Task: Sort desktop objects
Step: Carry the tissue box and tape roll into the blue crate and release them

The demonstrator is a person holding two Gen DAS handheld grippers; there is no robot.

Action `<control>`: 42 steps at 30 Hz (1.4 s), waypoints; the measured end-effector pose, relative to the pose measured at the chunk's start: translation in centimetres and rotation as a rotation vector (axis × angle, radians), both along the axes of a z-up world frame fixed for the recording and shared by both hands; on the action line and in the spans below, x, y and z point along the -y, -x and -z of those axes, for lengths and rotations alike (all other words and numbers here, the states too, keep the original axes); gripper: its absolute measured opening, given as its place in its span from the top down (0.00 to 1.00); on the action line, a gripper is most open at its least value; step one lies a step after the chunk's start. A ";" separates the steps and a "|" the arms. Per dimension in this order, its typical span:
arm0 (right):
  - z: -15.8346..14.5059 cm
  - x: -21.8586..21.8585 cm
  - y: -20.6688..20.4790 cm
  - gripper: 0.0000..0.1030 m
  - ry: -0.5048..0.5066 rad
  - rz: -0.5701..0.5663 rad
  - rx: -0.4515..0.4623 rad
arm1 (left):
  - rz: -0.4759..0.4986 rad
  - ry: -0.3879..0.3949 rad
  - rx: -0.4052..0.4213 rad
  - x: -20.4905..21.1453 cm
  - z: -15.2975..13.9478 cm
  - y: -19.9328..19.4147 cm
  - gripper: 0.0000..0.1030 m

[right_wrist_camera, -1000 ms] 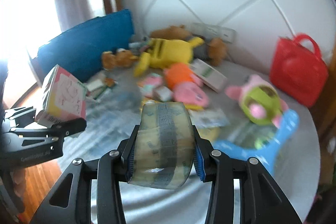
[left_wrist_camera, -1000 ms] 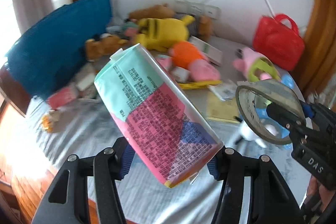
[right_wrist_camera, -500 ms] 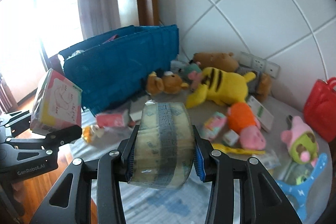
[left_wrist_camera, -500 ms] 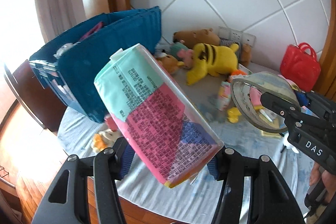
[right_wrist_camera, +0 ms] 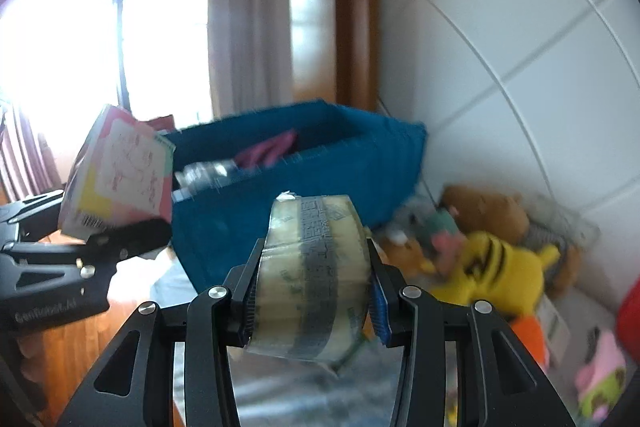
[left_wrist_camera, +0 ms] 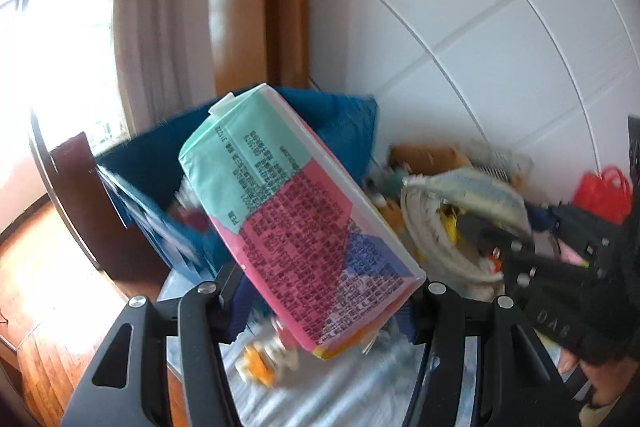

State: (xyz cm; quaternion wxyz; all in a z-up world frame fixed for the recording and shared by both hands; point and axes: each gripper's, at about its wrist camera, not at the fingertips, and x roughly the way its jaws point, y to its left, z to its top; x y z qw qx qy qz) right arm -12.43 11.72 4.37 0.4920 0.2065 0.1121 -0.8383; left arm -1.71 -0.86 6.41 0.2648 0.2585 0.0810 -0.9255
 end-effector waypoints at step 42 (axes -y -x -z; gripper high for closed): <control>2.2 29.2 1.3 0.00 -0.193 0.109 0.020 | -0.018 -0.115 0.170 32.1 6.1 6.1 0.22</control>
